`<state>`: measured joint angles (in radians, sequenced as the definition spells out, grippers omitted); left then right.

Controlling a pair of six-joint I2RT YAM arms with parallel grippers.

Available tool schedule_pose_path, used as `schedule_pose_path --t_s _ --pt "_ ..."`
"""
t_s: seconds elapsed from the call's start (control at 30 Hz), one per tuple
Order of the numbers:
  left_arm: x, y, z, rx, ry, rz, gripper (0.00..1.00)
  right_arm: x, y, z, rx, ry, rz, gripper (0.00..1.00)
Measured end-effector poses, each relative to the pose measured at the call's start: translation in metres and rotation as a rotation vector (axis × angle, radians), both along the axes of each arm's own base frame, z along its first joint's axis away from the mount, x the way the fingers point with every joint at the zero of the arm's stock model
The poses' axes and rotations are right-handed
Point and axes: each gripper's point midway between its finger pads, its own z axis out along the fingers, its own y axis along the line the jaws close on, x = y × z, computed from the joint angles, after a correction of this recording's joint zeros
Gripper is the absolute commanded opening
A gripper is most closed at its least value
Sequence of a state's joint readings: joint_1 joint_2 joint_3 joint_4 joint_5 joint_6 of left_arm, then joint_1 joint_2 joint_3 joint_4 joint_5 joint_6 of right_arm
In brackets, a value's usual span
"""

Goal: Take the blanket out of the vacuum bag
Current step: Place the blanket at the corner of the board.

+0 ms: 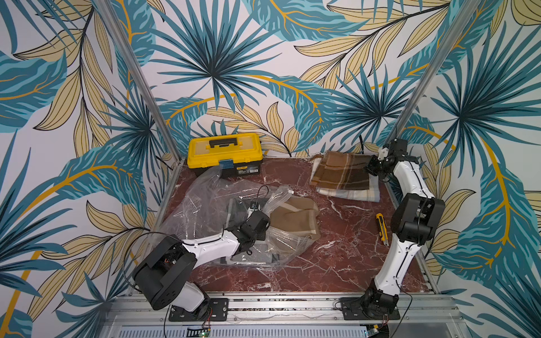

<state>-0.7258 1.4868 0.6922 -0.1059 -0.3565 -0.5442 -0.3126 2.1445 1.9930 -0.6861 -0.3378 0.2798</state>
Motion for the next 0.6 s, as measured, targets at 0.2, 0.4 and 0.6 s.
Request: schedule_pose_path --t_s 0.2,0.4,0.6 --pt "0.000 0.001 0.000 0.004 0.001 0.002 0.00 -0.010 -0.032 -0.031 -0.023 0.087 -0.022 0.00" --pt "0.000 0.001 0.001 0.008 0.006 0.002 0.00 -0.026 -0.053 -0.085 -0.029 0.208 -0.045 0.19" --pt "0.001 -0.002 0.004 0.008 0.006 -0.002 0.00 -0.041 -0.049 -0.097 -0.038 0.237 -0.035 0.49"
